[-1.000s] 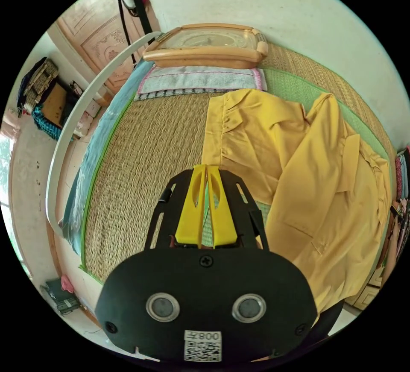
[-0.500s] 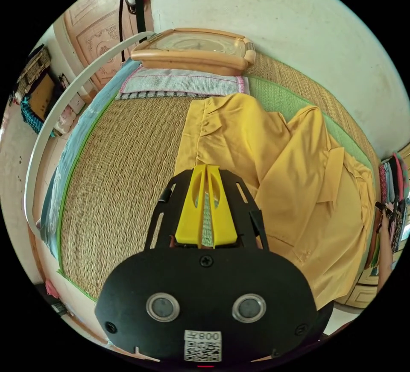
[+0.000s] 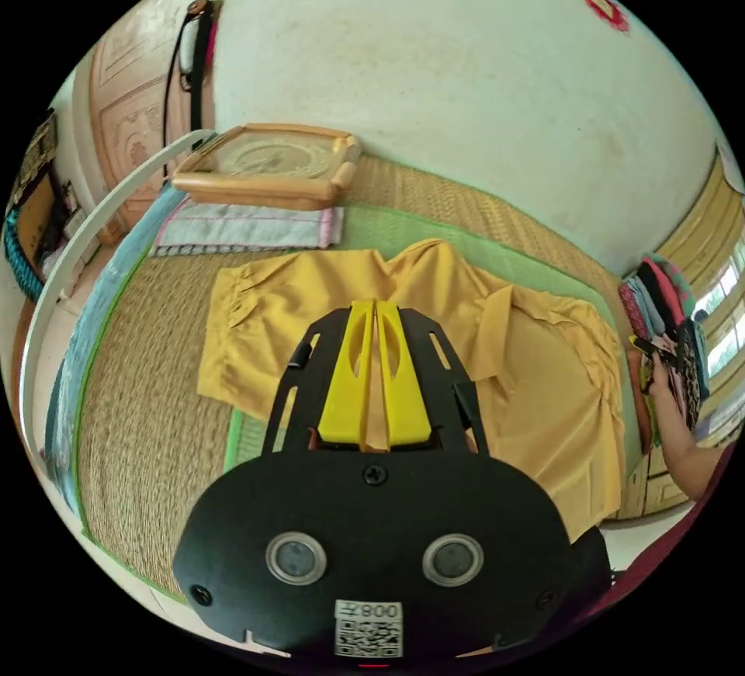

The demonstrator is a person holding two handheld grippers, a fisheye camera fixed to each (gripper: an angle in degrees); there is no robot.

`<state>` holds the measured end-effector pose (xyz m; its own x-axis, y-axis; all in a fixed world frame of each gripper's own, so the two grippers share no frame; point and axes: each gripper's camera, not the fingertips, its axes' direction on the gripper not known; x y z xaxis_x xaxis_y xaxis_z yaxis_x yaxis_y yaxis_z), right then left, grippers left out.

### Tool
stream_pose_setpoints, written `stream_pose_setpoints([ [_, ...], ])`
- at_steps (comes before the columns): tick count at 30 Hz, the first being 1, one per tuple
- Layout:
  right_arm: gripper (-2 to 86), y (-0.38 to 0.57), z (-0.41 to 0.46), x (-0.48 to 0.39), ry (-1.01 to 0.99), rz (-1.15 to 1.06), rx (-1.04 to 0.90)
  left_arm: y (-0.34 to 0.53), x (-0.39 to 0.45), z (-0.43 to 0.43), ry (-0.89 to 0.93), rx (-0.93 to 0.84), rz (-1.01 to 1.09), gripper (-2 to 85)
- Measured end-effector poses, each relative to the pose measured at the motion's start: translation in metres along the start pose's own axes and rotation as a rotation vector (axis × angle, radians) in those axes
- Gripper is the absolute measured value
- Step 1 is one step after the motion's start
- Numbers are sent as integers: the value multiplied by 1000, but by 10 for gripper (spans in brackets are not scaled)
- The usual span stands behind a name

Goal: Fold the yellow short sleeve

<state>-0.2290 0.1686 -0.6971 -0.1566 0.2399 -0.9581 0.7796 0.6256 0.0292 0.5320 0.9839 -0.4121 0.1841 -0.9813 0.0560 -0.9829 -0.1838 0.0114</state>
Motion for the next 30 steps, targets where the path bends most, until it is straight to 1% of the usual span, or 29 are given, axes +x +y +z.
stream_pose_setpoints([
  [2,0,-5,-3,-65,-110,-178,26,-9,24,18,78,-26,72,3],
  [5,1,-17,19,-141,-158,-339,-19,-22,57,62,104,-130,152,4],
  [7,1,-26,38,-172,-166,-385,-57,-29,70,89,115,-178,164,3],
  [9,1,-37,58,-191,-143,-392,-97,-34,75,106,88,-218,166,3],
  [12,1,-55,91,-197,-119,-339,-179,-40,73,123,26,-247,143,3],
  [13,1,-59,101,-195,-119,-313,-208,-43,68,126,43,-246,117,3],
  [14,1,-62,100,-191,-155,-281,-175,-43,66,127,51,-239,102,4],
  [17,1,-69,99,-182,-218,-195,-181,-42,54,125,83,-222,29,5],
  [20,4,-63,86,-184,-212,-180,-160,-31,47,104,146,-182,8,9],
  [21,5,-61,81,-185,-218,-184,-149,-22,43,89,194,-167,8,12],
  [22,7,-55,69,-187,-241,-193,-127,-11,38,71,260,-158,19,16],
  [24,12,-43,45,-193,-298,-221,-80,13,30,39,322,-151,40,26],
  [27,31,-14,3,-223,-488,-312,-24,69,10,-21,335,-155,47,46],
  [29,54,16,-21,-273,-627,-424,-11,110,-4,-54,318,-169,19,60],
  [30,60,23,-23,-289,-646,-456,-21,138,-12,-75,282,-193,-6,69],
])
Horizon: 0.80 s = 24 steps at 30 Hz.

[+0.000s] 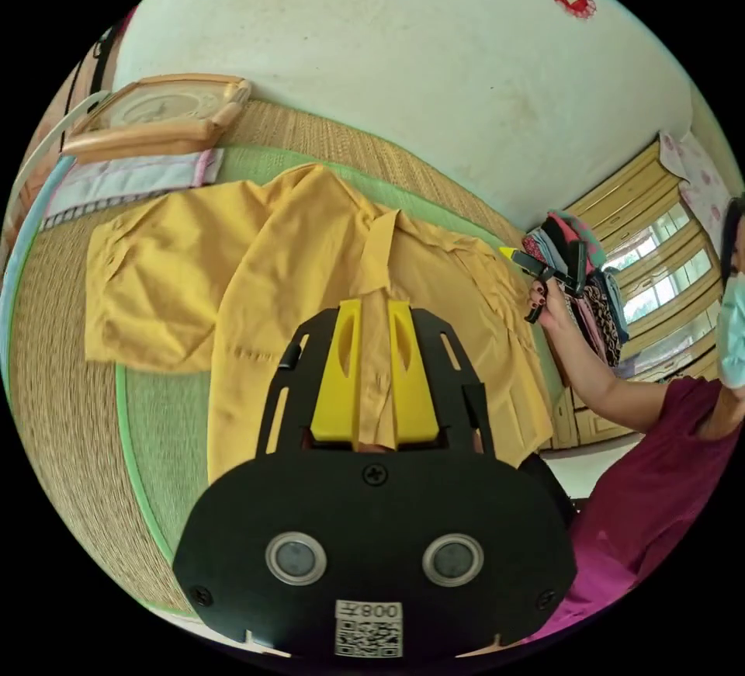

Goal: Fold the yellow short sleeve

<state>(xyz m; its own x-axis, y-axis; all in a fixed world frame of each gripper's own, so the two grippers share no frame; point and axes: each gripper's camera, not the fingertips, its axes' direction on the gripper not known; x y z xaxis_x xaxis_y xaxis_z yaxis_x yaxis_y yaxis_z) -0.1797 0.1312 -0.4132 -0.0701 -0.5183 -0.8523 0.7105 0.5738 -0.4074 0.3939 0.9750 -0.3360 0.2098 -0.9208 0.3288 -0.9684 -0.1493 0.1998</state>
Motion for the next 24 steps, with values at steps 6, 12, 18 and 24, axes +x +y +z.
stream_pose_setpoints([
  [6,86,-23,105,-119,17,-181,-199,136,-14,-66,-151,-49,-221,96],
  [12,98,-47,164,-165,82,-211,-281,213,-11,-89,-285,-91,-318,110],
  [18,90,-64,189,-192,184,-239,-312,223,-3,-83,-364,-92,-284,101],
  [24,87,-78,201,-209,182,-246,-328,225,31,-85,-325,-52,-198,104],
])
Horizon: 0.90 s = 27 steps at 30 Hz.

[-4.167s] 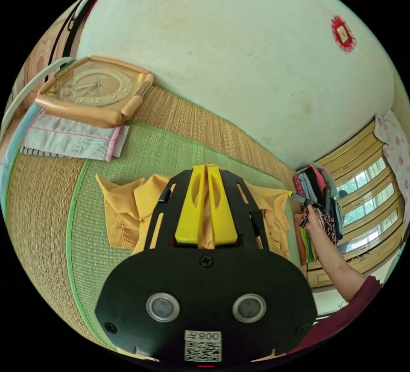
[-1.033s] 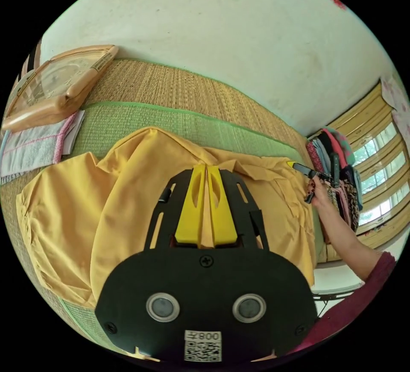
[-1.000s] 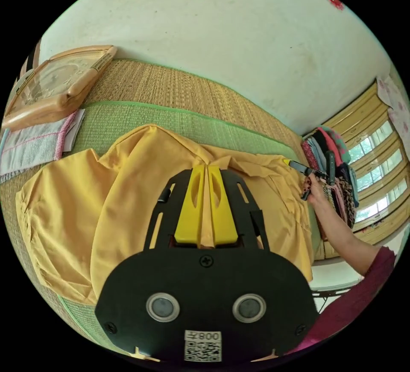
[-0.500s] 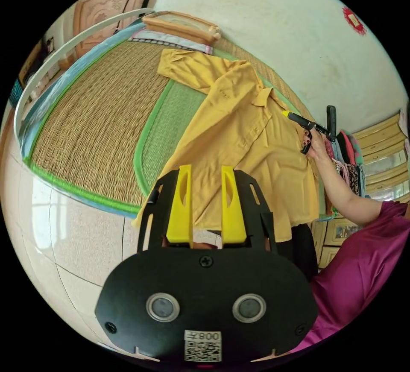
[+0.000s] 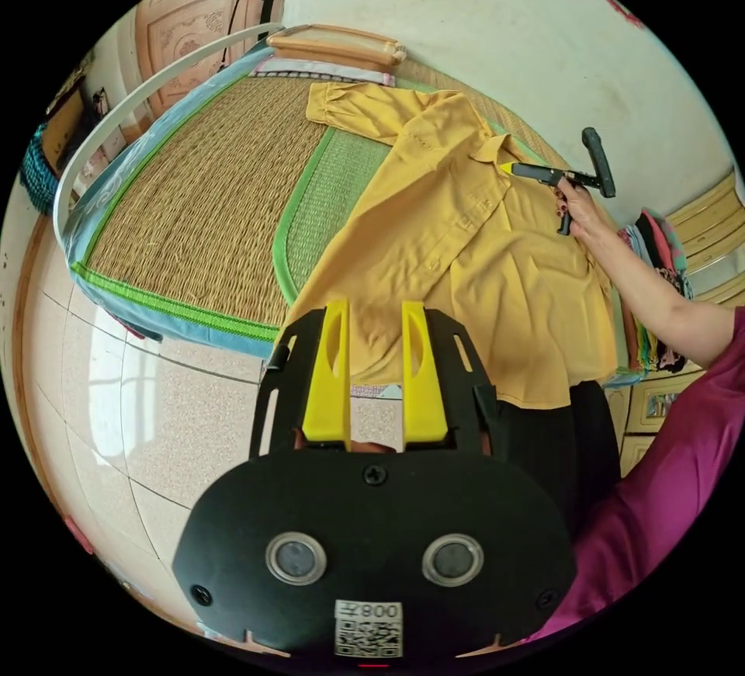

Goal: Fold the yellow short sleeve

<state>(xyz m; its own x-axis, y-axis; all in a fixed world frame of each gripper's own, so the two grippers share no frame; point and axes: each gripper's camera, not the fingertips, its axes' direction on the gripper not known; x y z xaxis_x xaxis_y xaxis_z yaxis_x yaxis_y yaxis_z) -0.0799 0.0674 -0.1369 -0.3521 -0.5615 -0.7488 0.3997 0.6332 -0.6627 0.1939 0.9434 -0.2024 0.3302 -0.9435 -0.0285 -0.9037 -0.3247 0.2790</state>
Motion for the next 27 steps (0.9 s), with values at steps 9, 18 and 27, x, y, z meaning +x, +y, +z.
stream_pose_setpoints([
  [9,89,-8,6,-19,41,-38,-9,-2,23,25,-106,-57,82,56],
  [18,18,-22,-15,15,-24,36,53,-11,18,4,25,-4,61,7],
  [27,15,-26,-91,112,-86,124,195,-62,82,-34,539,88,360,3],
])
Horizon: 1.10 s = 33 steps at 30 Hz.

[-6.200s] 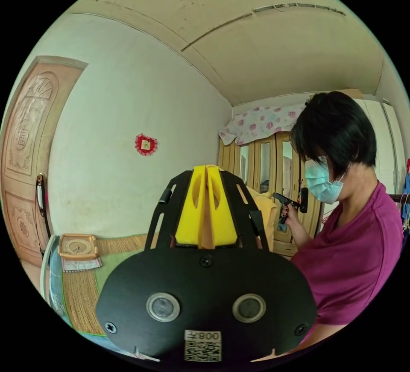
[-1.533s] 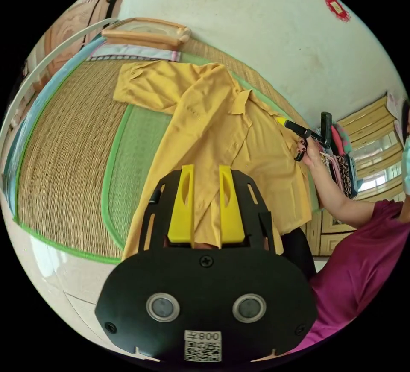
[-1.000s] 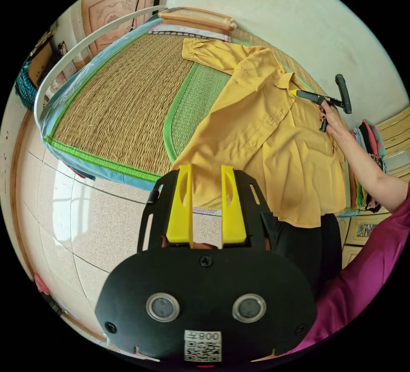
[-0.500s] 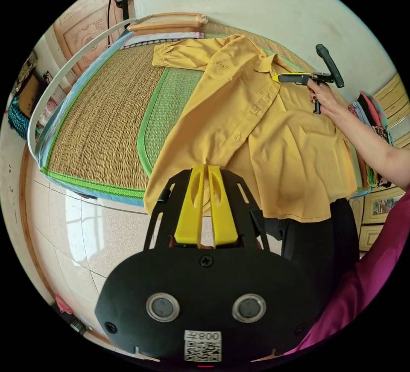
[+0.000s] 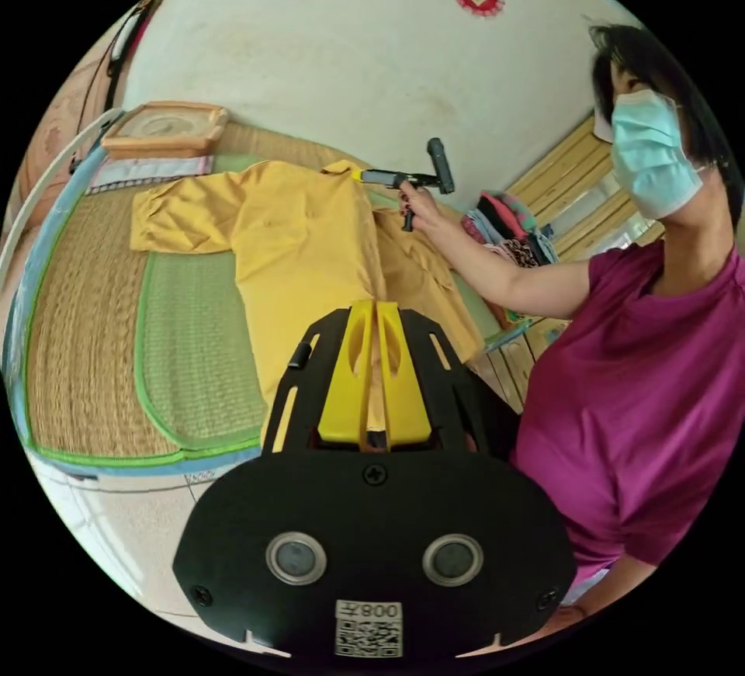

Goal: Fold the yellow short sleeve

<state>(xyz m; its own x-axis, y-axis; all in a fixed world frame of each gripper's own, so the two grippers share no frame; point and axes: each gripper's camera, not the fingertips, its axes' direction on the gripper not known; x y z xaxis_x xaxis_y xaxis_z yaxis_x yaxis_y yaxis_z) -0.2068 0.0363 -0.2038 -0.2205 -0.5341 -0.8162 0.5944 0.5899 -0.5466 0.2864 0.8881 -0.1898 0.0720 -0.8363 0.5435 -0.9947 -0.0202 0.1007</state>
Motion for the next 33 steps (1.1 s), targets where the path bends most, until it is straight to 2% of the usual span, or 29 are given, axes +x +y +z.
stream_pose_setpoints([
  [4,15,7,26,46,28,58,-95,-16,-10,99,196,-184,-35,2],
  [9,14,26,53,93,54,123,-155,-20,-24,179,334,-257,-125,2],
  [17,18,44,86,153,-7,177,-209,-26,-46,232,312,-349,-203,3],
  [28,24,75,62,223,-242,277,-38,-44,-66,255,276,-361,-210,3],
  [33,27,89,71,247,-298,305,-68,-49,-70,264,257,-367,-207,3],
])
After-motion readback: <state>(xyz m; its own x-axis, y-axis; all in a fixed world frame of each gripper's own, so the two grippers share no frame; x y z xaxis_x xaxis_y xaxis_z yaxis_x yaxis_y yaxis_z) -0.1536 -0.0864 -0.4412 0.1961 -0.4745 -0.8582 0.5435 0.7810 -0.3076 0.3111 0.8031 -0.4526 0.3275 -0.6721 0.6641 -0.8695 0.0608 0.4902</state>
